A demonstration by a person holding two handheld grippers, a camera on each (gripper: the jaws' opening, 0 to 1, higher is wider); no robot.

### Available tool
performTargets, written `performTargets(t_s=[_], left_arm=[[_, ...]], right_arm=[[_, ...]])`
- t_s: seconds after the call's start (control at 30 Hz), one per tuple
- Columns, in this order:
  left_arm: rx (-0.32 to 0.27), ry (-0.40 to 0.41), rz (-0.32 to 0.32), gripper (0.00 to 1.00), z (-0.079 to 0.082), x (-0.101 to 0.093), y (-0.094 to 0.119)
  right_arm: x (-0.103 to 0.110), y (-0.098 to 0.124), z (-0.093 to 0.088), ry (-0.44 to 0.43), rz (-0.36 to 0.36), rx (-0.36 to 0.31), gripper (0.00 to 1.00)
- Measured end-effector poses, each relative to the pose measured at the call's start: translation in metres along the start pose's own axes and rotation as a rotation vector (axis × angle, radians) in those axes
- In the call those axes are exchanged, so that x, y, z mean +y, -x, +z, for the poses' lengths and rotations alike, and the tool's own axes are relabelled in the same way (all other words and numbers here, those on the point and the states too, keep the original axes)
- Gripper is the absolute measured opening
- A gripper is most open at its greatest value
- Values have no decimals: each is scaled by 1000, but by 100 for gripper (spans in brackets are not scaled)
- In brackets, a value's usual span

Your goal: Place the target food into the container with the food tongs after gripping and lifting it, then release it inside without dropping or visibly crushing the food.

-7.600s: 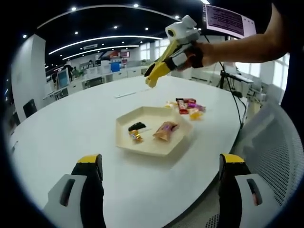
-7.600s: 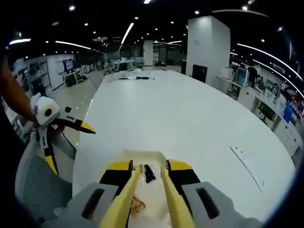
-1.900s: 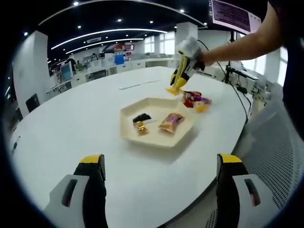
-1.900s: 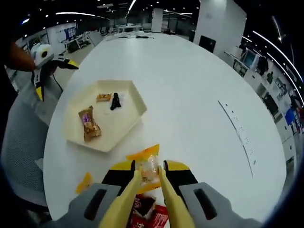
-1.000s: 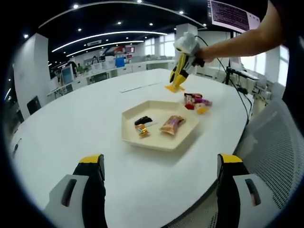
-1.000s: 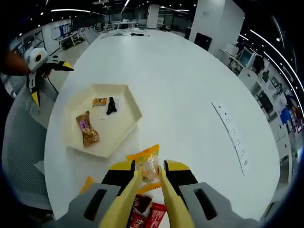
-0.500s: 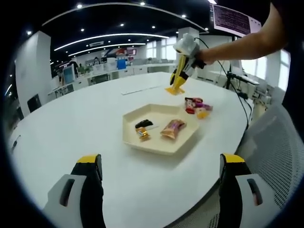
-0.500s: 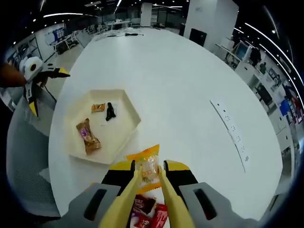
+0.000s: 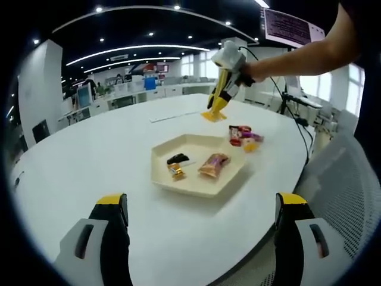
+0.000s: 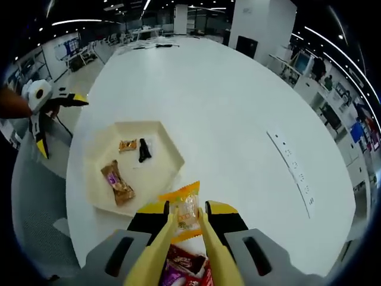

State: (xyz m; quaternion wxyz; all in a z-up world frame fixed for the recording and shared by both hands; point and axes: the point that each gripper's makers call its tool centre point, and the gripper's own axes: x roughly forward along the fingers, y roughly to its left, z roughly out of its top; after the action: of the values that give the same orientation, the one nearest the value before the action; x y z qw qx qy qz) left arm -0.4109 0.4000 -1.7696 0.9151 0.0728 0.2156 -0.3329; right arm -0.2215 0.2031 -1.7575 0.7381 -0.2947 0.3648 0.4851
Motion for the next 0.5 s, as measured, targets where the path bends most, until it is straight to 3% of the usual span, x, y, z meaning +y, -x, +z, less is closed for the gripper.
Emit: performTargets(t_s=[0.5], left_arm=[[-31,-5,-10,99,7,-2,2]], right_arm=[[18,-4,20,-9,2,0,23]])
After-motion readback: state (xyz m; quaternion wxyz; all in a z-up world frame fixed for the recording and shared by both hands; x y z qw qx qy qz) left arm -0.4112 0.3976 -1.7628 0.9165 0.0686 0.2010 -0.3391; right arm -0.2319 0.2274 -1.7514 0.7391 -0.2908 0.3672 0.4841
